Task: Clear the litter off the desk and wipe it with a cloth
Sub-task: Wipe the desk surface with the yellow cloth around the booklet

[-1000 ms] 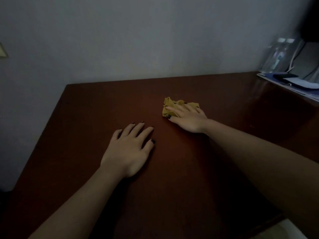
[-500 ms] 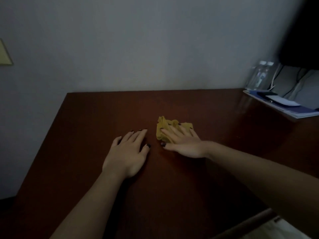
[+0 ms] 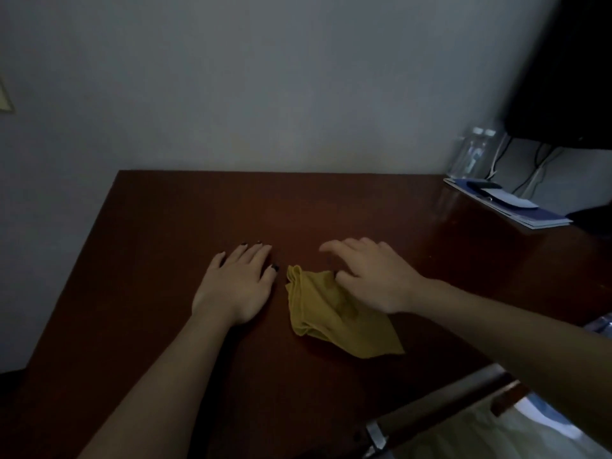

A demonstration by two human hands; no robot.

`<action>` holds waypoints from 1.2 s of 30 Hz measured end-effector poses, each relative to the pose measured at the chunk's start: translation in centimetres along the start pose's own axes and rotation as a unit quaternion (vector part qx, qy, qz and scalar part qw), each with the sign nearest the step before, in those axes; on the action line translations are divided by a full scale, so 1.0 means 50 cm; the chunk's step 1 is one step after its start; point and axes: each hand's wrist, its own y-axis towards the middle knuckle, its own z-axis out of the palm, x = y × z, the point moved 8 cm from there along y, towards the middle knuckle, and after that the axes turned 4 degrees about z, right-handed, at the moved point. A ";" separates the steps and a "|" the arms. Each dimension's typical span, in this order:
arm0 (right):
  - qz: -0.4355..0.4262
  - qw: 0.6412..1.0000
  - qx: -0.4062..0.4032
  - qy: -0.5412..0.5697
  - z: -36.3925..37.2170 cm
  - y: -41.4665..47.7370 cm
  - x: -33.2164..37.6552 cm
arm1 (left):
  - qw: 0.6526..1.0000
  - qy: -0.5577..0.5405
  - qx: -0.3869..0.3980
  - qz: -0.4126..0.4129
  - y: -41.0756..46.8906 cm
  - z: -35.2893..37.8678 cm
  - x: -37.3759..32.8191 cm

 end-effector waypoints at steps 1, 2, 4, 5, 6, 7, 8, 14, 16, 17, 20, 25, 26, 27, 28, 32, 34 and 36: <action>-0.010 0.998 -0.018 -0.057 0.000 0.014 -0.007 | 1.000 0.004 0.003 0.001 0.000 0.000 -0.001; -0.019 0.996 -0.019 -0.089 0.008 0.024 -0.011 | 1.000 0.007 0.007 0.001 0.000 0.001 -0.001; -0.041 0.995 -0.004 -0.094 0.035 0.034 -0.016 | 1.000 0.009 0.012 -0.001 -0.001 0.002 0.000; -0.049 0.996 0.002 -0.078 0.044 0.034 -0.016 | 1.000 0.007 0.012 -0.002 0.000 0.002 0.000; -0.059 0.996 0.003 -0.065 0.046 0.033 -0.014 | 1.000 0.003 0.011 -0.002 0.000 0.001 0.000; -0.076 0.995 -0.007 -0.065 0.040 0.032 -0.010 | 1.000 -0.001 0.010 -0.001 0.000 0.001 0.000; -0.096 0.992 -0.027 -0.080 0.022 0.032 -0.005 | 1.000 -0.006 0.010 0.001 0.000 0.002 0.000; -0.120 0.946 -0.275 -0.122 -0.209 0.019 -0.030 | 1.000 0.004 0.022 0.010 0.002 0.004 -0.005; -0.110 0.942 -0.298 -0.112 -0.255 0.025 -0.044 | 0.999 0.011 0.028 0.010 0.000 0.004 -0.006; -0.105 0.943 -0.296 -0.108 -0.262 0.026 -0.050 | 0.999 0.012 0.030 0.009 -0.002 0.004 -0.006; -0.136 0.958 -0.215 -0.135 -0.208 0.012 -0.041 | 0.999 0.018 0.035 0.010 -0.006 0.004 -0.007; -0.213 0.966 -0.031 -0.146 -0.045 -0.022 -0.018 | 0.999 0.029 0.037 0.004 -0.004 0.005 -0.005; -0.191 0.973 -0.041 -0.125 -0.035 -0.016 -0.031 | 0.999 0.030 0.037 0.004 -0.003 0.006 -0.005; -0.162 0.979 -0.060 -0.108 -0.028 -0.006 -0.048 | 0.999 0.032 0.034 0.004 -0.002 0.007 -0.006; -0.123 0.985 -0.070 -0.093 -0.019 0.008 -0.069 | 0.999 0.034 0.030 0.005 -0.001 0.007 -0.008; 0.060 0.993 0.092 0.043 0.086 0.078 -0.127 | 0.998 0.048 0.041 0.012 0.005 0.009 -0.009; 0.098 0.986 0.117 0.072 0.132 0.111 -0.123 | 0.997 0.053 0.054 0.013 0.021 0.001 -0.007; 0.093 0.990 0.077 0.072 0.149 0.145 -0.121 | 0.997 0.058 0.054 0.014 0.048 -0.013 -0.007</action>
